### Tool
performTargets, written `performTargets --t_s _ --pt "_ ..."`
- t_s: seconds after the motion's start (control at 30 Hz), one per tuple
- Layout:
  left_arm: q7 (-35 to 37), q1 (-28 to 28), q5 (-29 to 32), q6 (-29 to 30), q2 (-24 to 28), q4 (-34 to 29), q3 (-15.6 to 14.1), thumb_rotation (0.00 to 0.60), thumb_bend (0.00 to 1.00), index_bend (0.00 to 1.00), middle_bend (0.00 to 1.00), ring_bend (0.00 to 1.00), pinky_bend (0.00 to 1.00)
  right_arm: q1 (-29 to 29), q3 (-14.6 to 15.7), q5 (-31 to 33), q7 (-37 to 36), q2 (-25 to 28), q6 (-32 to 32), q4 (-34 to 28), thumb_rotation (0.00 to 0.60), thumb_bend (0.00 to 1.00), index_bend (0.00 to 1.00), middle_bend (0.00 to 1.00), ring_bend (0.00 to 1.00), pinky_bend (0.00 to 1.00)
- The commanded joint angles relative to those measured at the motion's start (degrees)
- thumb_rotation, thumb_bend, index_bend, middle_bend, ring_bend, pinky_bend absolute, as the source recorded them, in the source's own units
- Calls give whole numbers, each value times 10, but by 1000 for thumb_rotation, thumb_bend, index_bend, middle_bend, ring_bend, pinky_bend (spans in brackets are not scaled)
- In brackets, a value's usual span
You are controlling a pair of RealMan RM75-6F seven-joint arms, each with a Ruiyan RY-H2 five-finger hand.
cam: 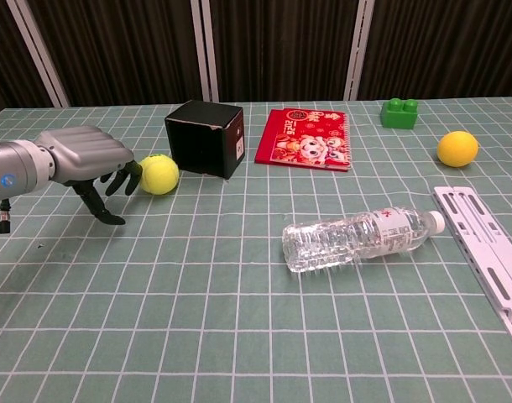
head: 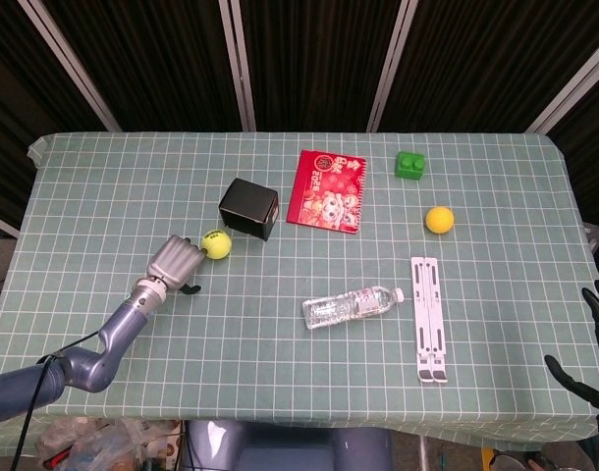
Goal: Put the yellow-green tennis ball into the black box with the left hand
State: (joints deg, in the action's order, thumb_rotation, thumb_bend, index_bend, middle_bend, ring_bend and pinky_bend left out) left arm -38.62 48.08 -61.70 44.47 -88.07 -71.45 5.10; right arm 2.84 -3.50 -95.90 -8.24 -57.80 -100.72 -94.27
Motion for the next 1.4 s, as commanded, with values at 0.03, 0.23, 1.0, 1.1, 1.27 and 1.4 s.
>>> performTargets --t_s 0.03,0.23,1.0,1.1,1.27,1.4 --pt "-13 8 5 -1 -8 7 0 393 156 406 501 409 558 1 0 -2 0 0 -2 0 600 236 0 0 0 0" --pt "-34 20 14 10 -20 2 2 395 156 406 501 409 557 2 0 -3 -4 1 -5 1 600 235 0 0 0 0" --pt "-102 42 84 23 -42 28 -6 394 155 393 509 409 557 6 -3 -1 -15 2 -12 6 600 235 0 0 0 0" --pt "-100 44 91 20 -43 35 -6 393 156 392 509 409 557 5 -3 -2 -14 2 -12 6 600 235 0 0 0 0" --pt "-103 53 102 10 -55 51 -6 391 156 372 491 404 523 5 -2 -6 -11 2 -12 4 600 235 0 0 0 0" --pt "-101 62 104 8 -65 53 -2 393 156 360 475 390 511 5 -1 -9 -12 2 -14 4 600 235 0 0 0 0"
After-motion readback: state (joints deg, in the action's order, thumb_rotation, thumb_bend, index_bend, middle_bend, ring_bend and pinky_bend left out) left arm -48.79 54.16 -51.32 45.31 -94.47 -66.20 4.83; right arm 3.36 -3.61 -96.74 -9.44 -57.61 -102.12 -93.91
